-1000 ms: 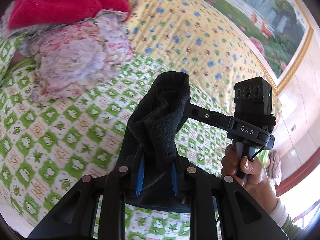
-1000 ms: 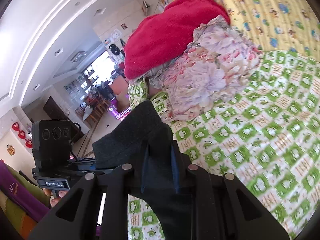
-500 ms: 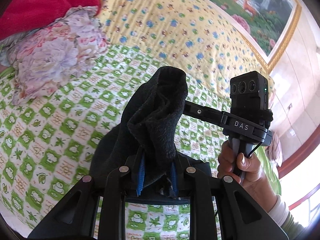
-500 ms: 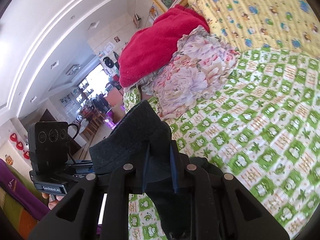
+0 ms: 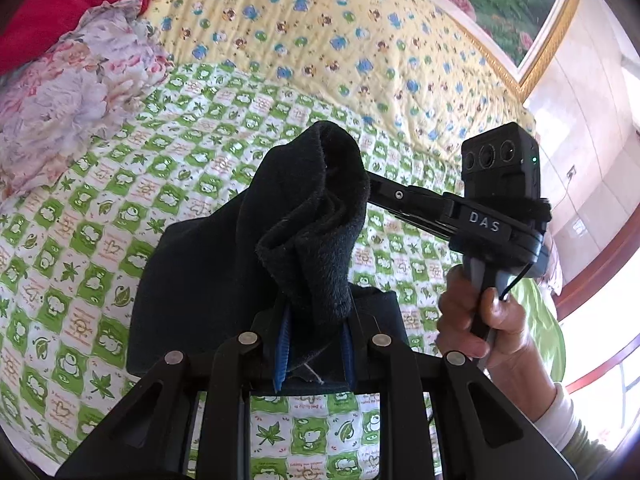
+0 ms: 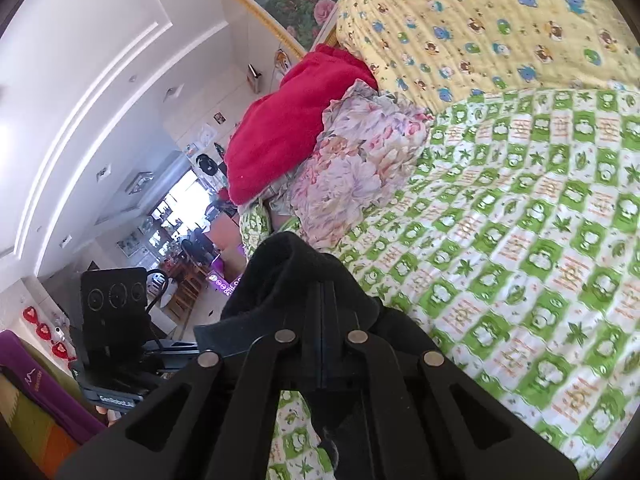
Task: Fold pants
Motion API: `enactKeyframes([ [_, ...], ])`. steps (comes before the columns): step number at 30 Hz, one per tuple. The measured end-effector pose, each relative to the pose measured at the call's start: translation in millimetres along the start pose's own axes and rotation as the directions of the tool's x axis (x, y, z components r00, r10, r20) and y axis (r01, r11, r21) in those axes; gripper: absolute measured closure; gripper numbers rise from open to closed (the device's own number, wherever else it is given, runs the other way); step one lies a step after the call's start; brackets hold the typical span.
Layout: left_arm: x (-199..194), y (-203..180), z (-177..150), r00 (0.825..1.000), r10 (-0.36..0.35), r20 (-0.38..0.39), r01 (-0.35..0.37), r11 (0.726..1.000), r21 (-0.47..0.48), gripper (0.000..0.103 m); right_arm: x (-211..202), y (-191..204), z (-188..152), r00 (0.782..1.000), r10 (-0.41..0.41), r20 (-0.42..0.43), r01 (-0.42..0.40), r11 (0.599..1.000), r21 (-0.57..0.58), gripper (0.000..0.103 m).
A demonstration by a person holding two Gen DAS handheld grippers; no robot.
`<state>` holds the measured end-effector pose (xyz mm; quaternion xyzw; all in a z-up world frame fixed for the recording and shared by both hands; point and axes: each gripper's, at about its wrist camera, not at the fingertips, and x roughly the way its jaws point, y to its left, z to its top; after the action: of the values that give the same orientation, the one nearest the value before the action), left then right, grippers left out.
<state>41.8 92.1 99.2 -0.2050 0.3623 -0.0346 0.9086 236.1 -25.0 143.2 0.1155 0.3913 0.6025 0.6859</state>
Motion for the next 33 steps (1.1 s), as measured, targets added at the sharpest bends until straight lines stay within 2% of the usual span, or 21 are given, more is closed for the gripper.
enactKeyframes([
  [2,5,0,-3,1.0,0.002,-0.016,-0.002,1.0,-0.003,0.083,-2,-3,-4,0.999,-0.037,-0.006,0.037,0.999,0.024,0.102],
  [5,10,0,-6,0.999,0.005,-0.034,-0.006,1.0,-0.001,0.083,-7,-12,-8,0.999,-0.032,0.007,0.031,0.996,0.078,0.1],
  [8,15,-1,-10,0.999,0.015,-0.049,-0.015,1.0,0.006,0.083,-12,-17,-11,0.999,-0.03,0.03,0.027,0.995,0.097,0.093],
  [9,16,-1,-10,0.998,0.017,-0.052,-0.016,1.0,0.007,0.083,-13,-17,-12,0.999,-0.036,0.031,0.033,0.994,0.102,0.083],
  [10,17,-1,-11,0.998,0.019,-0.056,-0.018,1.0,0.01,0.083,-13,-18,-14,0.999,-0.038,0.035,0.034,0.994,0.108,0.062],
  [12,21,-2,-12,0.997,0.016,-0.069,-0.015,1.0,0.011,0.083,-16,-18,-17,0.998,-0.031,0.056,0.025,0.993,0.112,0.036],
  [14,25,-2,-14,0.996,0.019,-0.083,-0.018,1.0,0.011,0.083,-16,-16,-18,0.998,-0.032,0.058,0.026,0.994,0.103,0.035],
  [17,28,-3,-16,0.996,0.017,-0.093,-0.016,1.0,0.013,0.083,-7,-18,-20,0.995,-0.097,0.0,0.096,0.989,0.11,0.038],
  [20,28,-7,-16,0.996,0.023,-0.09,-0.021,1.0,0.022,0.083,4,-27,-27,0.986,-0.15,-0.068,0.157,0.981,0.116,0.06],
  [22,28,-9,-17,0.995,0.026,-0.094,-0.024,0.999,0.025,0.083,4,-31,-32,0.984,-0.158,-0.076,0.167,0.978,0.126,0.078],
  [33,31,-56,-24,0.994,-0.015,-0.104,0.029,0.989,0.143,0.083,-53,-20,-40,0.976,-0.217,0.014,0.214,0.971,0.104,0.083],
])
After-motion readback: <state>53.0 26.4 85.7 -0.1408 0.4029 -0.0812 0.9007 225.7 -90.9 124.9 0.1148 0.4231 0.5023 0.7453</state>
